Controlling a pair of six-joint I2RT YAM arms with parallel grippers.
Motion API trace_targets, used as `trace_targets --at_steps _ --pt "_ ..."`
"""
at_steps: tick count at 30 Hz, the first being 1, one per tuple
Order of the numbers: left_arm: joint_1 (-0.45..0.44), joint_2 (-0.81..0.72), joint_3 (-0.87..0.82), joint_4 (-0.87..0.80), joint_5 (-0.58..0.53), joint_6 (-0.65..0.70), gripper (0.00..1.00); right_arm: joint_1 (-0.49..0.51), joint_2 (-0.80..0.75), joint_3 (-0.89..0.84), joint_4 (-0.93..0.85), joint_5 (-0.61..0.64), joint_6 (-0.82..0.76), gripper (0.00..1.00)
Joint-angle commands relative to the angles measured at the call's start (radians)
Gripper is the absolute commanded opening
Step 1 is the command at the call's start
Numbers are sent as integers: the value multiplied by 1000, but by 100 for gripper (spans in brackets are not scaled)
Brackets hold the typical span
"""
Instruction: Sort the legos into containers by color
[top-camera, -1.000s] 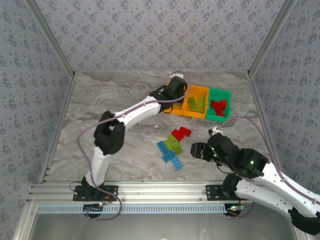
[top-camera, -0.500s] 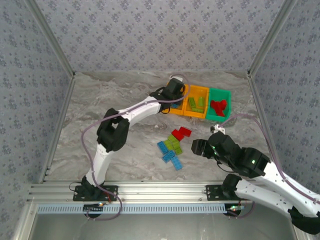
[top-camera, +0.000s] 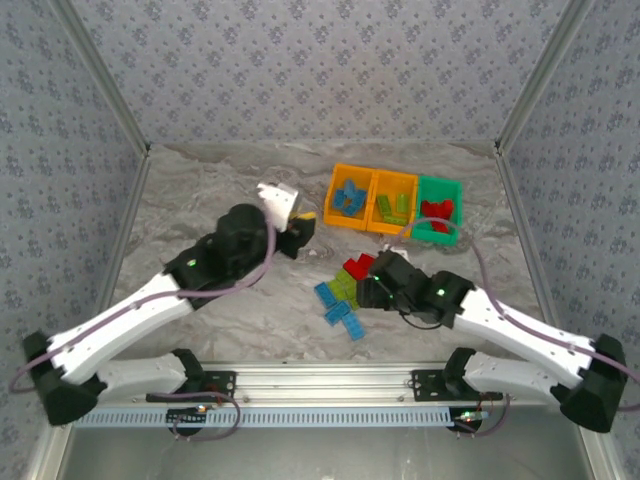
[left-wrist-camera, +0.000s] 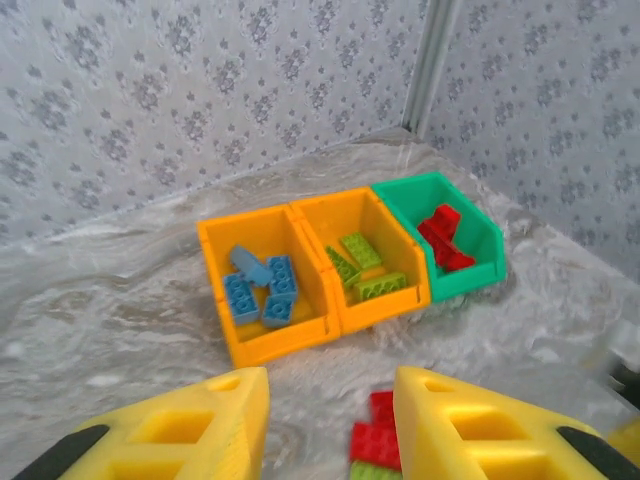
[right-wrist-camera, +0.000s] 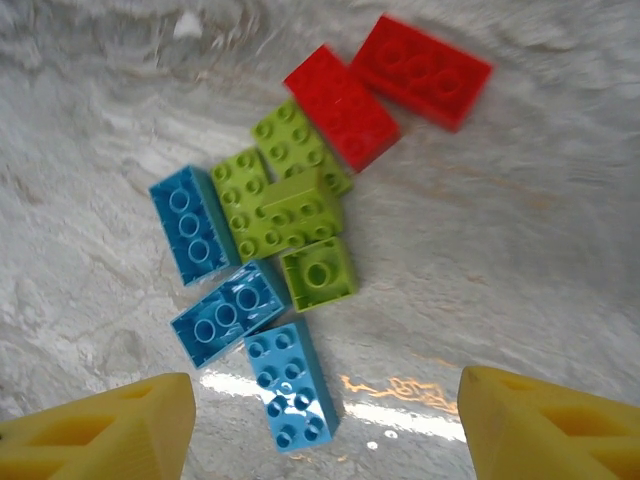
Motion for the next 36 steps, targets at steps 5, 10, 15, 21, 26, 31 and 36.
trace_targets --at_steps 5,10,15,21,26,31,36 --pt "5 -244 -173 -323 230 421 44 84 218 -41 152 -88 -101 70" --pt "18 -313 -299 -244 253 560 51 134 353 -45 143 -94 -86 66" --pt "85 -305 -309 -232 335 565 53 160 424 -61 141 -87 -64 55" --pt "109 -316 -329 -213 378 565 75 181 470 -48 107 -26 -48 34" --pt "127 -336 -339 -194 447 599 90 210 388 -15 11 43 -44 26" --pt "165 -348 -357 -177 597 647 99 200 165 26 -33 169 -37 20" --pt "181 -330 -374 -168 664 670 99 34 124 148 59 274 -191 18"
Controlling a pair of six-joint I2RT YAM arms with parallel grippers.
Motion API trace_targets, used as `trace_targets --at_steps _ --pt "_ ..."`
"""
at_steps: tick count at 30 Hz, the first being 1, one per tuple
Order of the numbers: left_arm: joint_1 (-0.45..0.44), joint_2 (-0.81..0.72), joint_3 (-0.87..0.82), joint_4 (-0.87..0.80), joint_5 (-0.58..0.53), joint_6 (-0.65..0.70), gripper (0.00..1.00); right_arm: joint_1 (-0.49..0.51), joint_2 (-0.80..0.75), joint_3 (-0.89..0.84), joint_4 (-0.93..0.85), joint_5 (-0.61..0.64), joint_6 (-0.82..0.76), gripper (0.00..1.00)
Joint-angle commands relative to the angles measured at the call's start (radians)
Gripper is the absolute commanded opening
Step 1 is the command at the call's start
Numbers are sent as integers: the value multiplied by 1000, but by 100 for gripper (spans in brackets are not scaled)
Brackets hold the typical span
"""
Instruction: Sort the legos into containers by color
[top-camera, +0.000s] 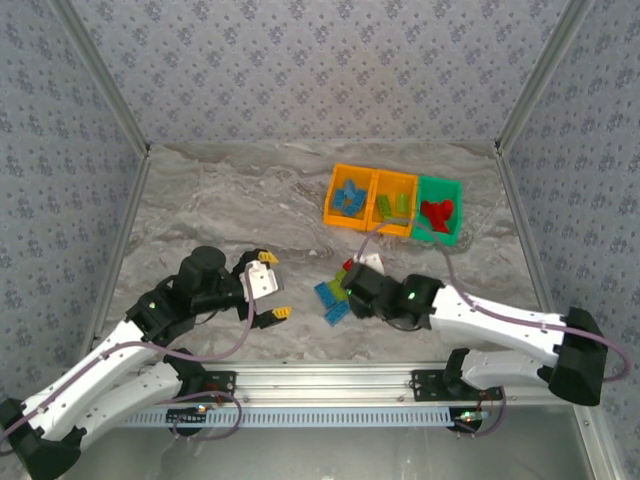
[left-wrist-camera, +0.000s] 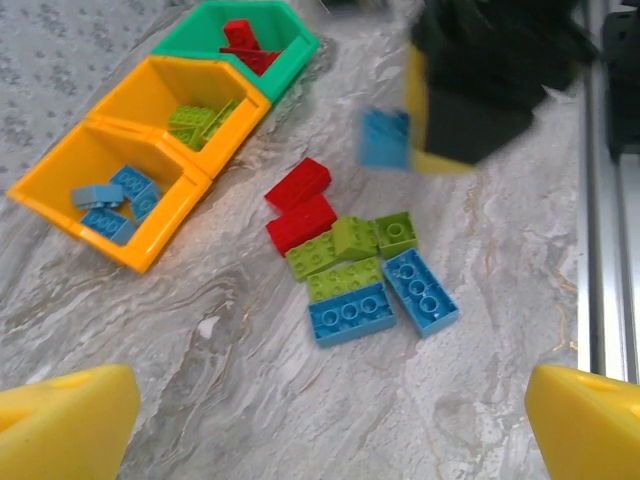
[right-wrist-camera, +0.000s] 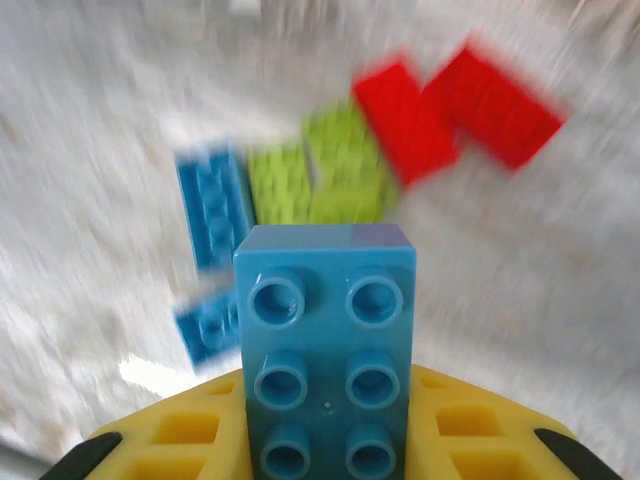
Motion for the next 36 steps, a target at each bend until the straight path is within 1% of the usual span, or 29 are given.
trace_targets --at_steps 1,3,6,8,10,12,15,18,20,22,26,29,32,36 --pt "10 10 -10 34 93 33 99 -114 33 91 68 114 -135 19" --pt "10 30 -10 35 69 22 99 -208 89 135 164 91 -198 19" --pt "11 58 0 20 27 16 99 -345 215 209 285 9 -258 19" --pt "10 59 2 19 13 13 99 -417 333 290 311 -39 -275 19" --pt "10 45 -9 28 -6 14 99 -465 474 423 288 -86 -296 21" --pt "10 23 -22 37 -20 15 99 -493 600 537 264 -109 -316 22" --pt "9 2 -37 45 -44 20 99 -521 769 709 215 -109 -351 23" --pt "8 -5 -41 42 -60 21 99 -538 901 877 126 -92 -366 30" --pt "8 -8 -42 37 -68 19 99 -545 953 947 82 -80 -371 38" --pt "8 -10 -45 40 -78 18 99 -549 968 982 48 -74 -378 48" --pt "8 -5 -46 44 -84 17 99 -547 927 984 29 -69 -372 54" --pt "8 -7 -47 46 -81 14 99 -535 835 915 46 -51 -376 56" --pt "8 -7 -51 49 -87 16 99 -504 677 736 130 -21 -407 57" --pt "8 -3 -51 49 -94 20 99 -470 436 430 222 27 -420 58"
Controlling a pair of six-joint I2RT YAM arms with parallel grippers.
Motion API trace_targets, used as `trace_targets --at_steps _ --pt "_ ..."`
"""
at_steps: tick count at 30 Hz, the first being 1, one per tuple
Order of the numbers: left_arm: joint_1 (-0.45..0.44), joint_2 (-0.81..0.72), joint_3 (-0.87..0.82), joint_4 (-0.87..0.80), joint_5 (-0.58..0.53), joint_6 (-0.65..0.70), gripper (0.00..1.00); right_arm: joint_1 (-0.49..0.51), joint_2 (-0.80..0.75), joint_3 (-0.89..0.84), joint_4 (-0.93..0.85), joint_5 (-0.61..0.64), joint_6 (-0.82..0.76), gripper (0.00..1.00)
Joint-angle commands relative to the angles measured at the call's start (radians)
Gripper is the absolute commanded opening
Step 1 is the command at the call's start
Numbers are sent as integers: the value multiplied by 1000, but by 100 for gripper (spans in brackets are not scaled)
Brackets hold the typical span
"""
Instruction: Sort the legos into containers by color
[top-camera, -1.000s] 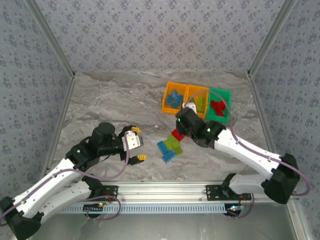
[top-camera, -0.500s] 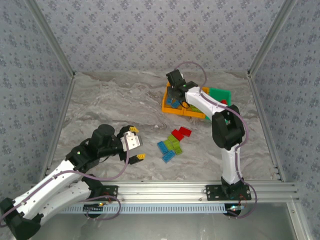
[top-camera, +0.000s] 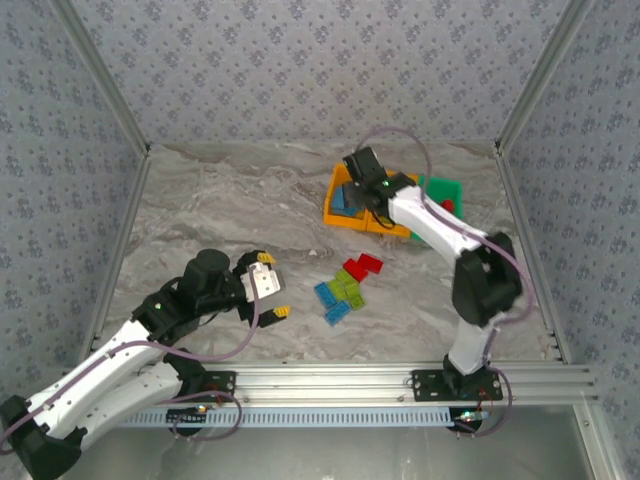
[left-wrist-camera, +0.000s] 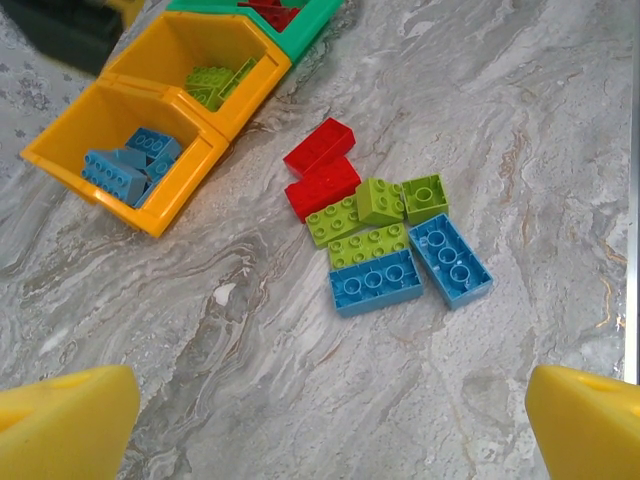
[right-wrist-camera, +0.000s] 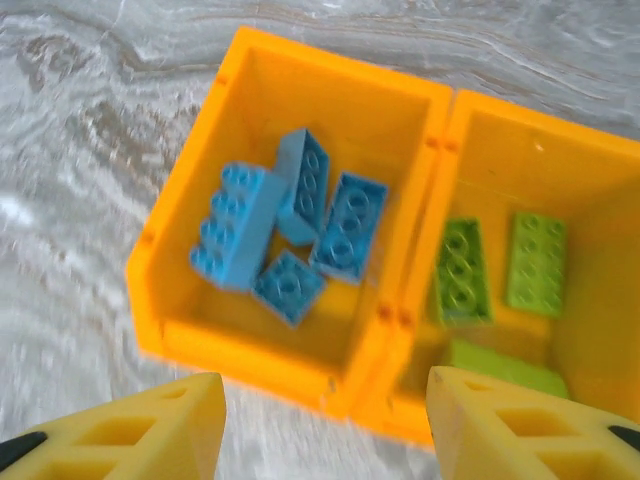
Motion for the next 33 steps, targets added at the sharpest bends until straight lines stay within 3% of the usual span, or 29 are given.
trace_targets --at_steps 1,4,9,14,19,24,33 --pt "5 -6 2 21 -7 9 99 25 -194 -185 57 58 -17 58" --pt "6 -3 2 24 2 6 99 44 -332 -383 35 16 19 58" --pt "3 6 5 17 1 5 99 96 -407 -527 -101 -44 38 59" --pt "-12 5 -5 3 -26 6 99 109 -342 -530 -199 35 27 60" --pt "-62 5 -13 -17 -85 18 99 70 -231 -497 -165 -37 -30 66" --pt "-89 2 -13 -30 -120 27 99 7 -153 -504 -46 -156 -42 66" --pt "-91 1 -17 -28 -130 29 99 -46 -16 -441 43 -212 -34 67"
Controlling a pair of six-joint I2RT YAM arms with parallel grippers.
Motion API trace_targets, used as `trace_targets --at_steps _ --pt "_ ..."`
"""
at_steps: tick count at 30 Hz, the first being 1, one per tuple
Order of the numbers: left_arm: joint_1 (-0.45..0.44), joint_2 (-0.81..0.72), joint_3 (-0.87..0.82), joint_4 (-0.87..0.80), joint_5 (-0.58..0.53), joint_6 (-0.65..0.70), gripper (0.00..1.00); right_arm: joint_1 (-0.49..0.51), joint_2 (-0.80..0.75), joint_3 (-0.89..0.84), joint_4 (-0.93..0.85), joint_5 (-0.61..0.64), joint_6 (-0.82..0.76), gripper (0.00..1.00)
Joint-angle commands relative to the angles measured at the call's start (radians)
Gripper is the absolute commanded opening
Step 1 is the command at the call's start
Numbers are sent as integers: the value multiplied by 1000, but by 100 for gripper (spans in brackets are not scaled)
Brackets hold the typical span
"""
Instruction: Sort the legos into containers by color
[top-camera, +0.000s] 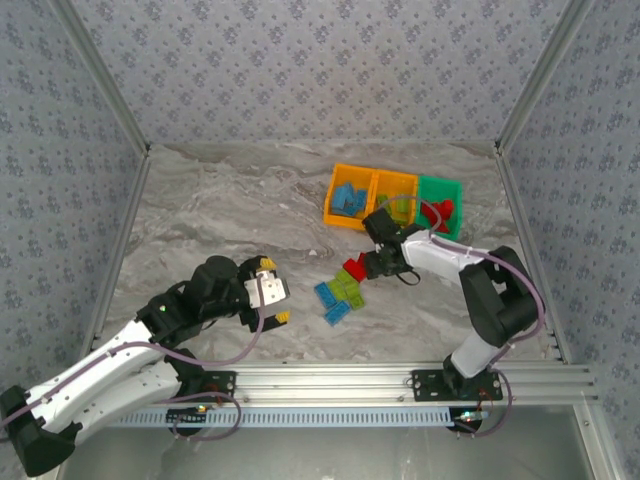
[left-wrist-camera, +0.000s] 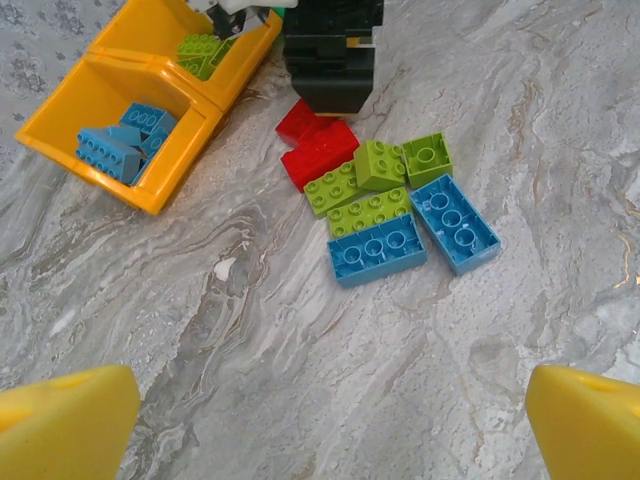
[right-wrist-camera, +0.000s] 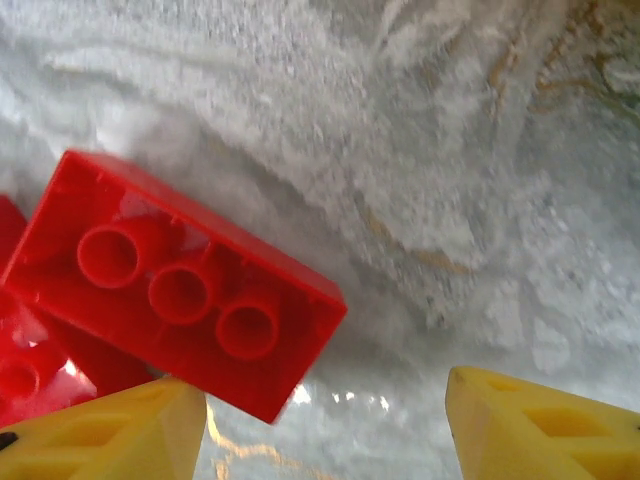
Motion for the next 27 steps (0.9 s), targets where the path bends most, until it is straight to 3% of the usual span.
trace_targets --at_steps 1,9,12,18,21,27 --pt "-6 -3 -2 -5 -13 10 99 -11 63 51 37 -51 -11 67" --pt "-9 -13 -3 -2 -15 10 99 -11 118 99 53 -150 -61 75" --pt "-10 -14 0 -4 -17 10 99 -12 151 135 27 -136 -60 82" --pt "-11 -19 1 -5 -25 12 99 3 168 148 62 -109 83 100" --pt "-10 -18 2 -6 -24 10 99 15 195 159 73 -77 150 100" --pt "-13 -24 2 -8 -29 9 99 56 252 214 -5 51 235 77"
